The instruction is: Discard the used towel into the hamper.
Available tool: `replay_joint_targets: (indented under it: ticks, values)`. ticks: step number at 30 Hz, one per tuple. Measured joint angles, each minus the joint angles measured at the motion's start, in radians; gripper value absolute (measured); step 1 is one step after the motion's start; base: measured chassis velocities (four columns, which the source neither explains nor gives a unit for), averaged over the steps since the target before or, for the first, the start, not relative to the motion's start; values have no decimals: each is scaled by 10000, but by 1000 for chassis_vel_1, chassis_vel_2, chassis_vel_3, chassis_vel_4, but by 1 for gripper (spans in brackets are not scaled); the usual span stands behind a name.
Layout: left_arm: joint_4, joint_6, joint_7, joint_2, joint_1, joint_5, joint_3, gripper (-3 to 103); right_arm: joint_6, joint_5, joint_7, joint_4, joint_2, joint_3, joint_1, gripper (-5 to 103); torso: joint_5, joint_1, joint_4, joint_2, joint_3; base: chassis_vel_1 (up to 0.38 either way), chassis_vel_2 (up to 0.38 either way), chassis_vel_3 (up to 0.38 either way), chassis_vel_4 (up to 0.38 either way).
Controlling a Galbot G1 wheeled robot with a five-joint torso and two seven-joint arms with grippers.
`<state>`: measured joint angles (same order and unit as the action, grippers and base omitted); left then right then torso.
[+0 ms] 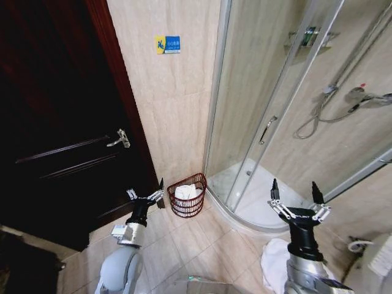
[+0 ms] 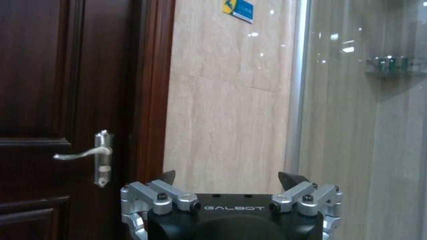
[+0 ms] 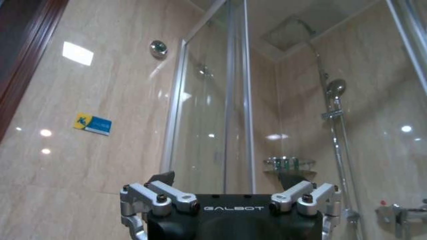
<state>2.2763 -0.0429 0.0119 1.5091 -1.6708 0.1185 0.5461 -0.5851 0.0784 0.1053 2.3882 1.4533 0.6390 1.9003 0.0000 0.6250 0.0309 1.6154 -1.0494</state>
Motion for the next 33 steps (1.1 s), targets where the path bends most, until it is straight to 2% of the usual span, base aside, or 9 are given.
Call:
replay_joint_targets:
  ticks: [12,33]
  values:
    - [0,0,0,0,0,0,0,100,-16,4,-17,-31,41,8,33,100,0,5,-1,-1,-1,-55,-46,-38,-49]
    - [0,0,0,0,0,0,1,100,-110,-13,-42,-76,127,7,103,100,-1,4,0,0,-1,-114,-116,-115,-120]
